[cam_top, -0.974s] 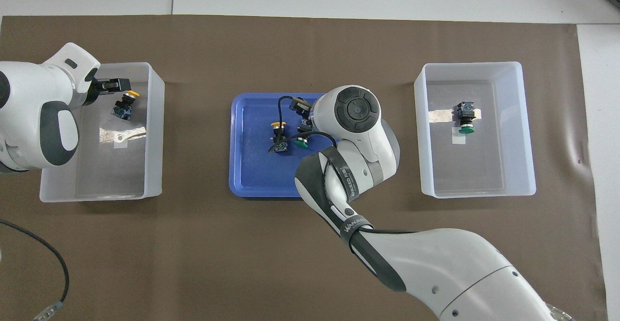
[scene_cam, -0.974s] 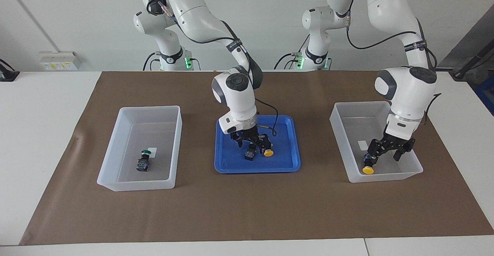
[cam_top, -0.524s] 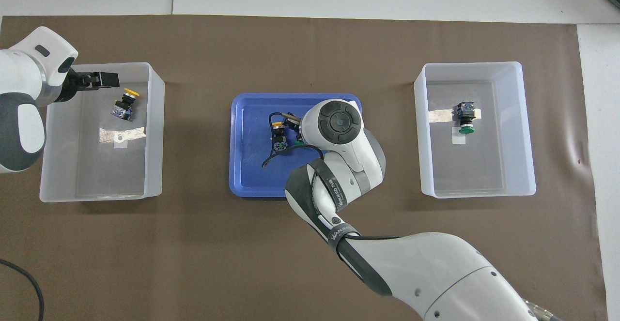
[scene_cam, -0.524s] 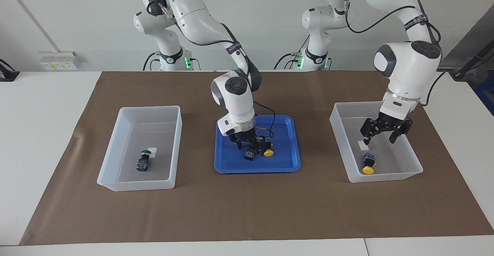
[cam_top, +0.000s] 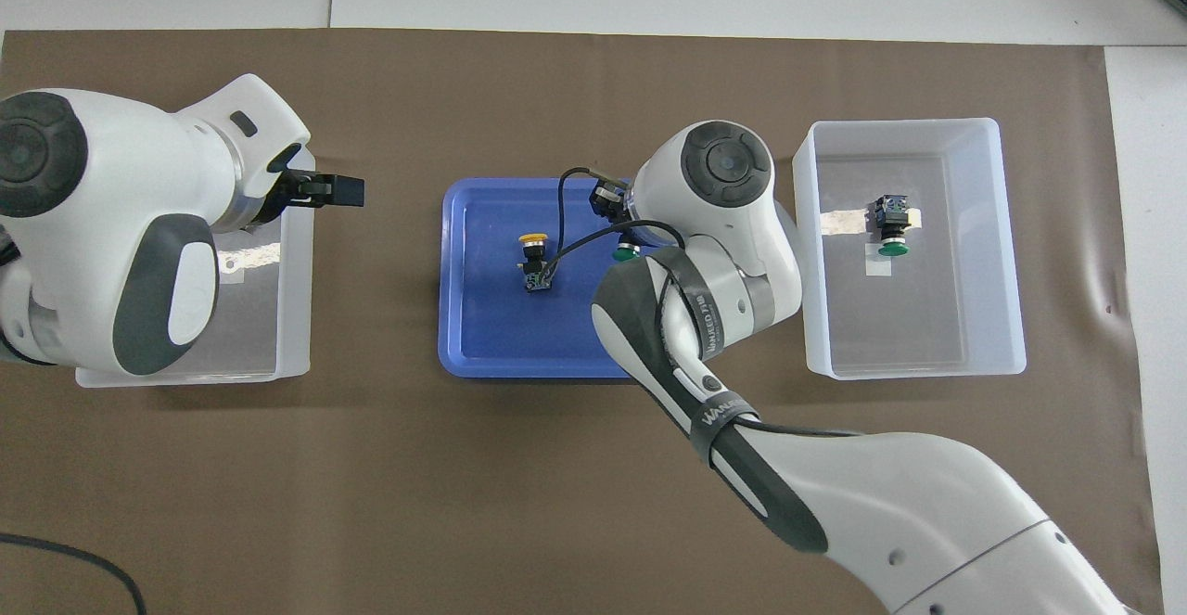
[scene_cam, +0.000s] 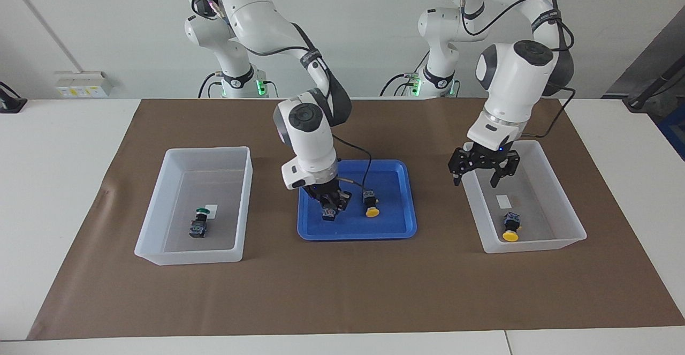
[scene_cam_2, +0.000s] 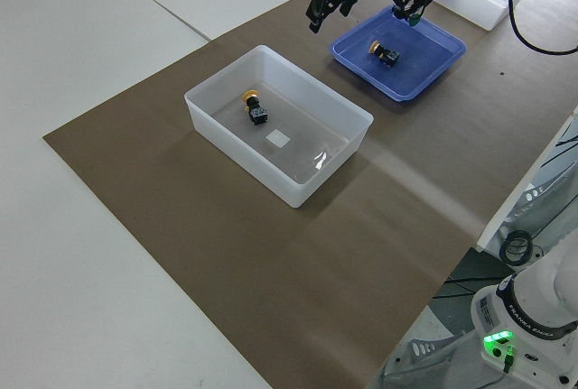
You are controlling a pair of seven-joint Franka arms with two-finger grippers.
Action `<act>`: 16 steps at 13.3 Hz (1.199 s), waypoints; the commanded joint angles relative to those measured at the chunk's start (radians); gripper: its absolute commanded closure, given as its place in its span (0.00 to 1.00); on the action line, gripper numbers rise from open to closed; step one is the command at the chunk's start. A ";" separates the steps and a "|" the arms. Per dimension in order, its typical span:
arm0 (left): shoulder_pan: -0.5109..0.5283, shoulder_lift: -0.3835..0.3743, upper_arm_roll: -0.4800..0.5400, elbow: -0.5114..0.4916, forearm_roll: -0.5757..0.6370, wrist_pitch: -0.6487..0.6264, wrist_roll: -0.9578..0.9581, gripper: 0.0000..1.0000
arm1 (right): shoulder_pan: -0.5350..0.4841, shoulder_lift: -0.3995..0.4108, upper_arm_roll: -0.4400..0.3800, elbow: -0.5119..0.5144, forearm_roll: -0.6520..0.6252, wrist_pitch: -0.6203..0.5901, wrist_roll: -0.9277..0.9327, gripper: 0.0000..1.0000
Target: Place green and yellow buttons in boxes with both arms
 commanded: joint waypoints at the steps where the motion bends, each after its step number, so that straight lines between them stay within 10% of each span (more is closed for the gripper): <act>1: -0.095 -0.022 0.016 -0.084 -0.006 0.081 -0.069 0.00 | -0.112 -0.129 0.008 -0.021 0.006 -0.135 -0.164 1.00; 7: -0.273 0.066 0.019 -0.149 -0.006 0.234 -0.311 0.00 | -0.322 -0.190 0.003 -0.058 -0.057 -0.238 -0.656 1.00; 16: -0.327 0.235 0.022 -0.115 -0.005 0.380 -0.440 0.01 | -0.414 -0.316 0.006 -0.491 -0.035 0.016 -0.942 1.00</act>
